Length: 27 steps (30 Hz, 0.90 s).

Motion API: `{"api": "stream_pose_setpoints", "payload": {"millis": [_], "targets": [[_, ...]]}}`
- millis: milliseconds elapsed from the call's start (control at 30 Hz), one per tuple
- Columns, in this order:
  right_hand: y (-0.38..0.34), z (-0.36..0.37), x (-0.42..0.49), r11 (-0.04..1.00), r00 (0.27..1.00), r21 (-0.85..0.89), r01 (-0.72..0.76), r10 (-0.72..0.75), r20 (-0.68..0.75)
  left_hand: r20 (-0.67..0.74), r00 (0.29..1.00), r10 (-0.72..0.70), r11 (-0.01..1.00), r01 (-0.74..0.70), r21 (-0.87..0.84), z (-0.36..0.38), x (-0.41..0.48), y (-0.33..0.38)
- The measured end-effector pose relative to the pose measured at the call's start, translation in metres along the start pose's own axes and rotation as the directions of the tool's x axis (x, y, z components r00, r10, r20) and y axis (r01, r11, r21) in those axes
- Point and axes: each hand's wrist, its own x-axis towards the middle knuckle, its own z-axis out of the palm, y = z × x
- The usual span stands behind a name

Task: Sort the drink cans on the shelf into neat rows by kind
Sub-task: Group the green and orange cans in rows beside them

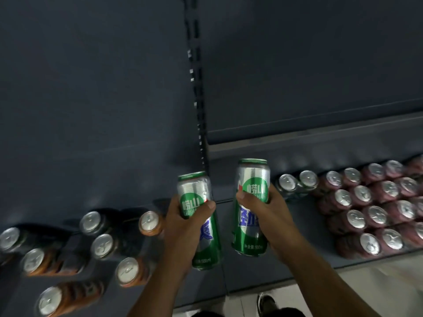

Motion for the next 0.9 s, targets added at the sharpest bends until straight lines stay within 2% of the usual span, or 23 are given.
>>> {"api": "stream_pose_setpoints", "payload": {"millis": [333,600,733,900], "targets": [[-0.008,-0.108,0.017,0.999,0.980,0.009,0.045,-0.042,-0.194,0.164,0.986,0.017,0.996,-0.030,0.079,0.108,0.009,-0.008],[0.007,-0.185,0.039,0.996,0.987,-0.073,0.059,-0.069,-0.143,0.231,0.966,0.113,0.980,-0.146,0.132,0.179,0.014,-0.042],[0.016,-0.212,0.054,0.989,0.989,-0.132,0.070,-0.086,-0.119,0.259,0.961,0.101,0.980,-0.140,0.139,0.204,0.014,-0.065],[0.039,-0.238,0.073,0.972,0.989,-0.228,0.057,-0.086,-0.120,0.226,0.969,0.098,0.967,-0.147,0.207,0.227,0.021,-0.095]]}}
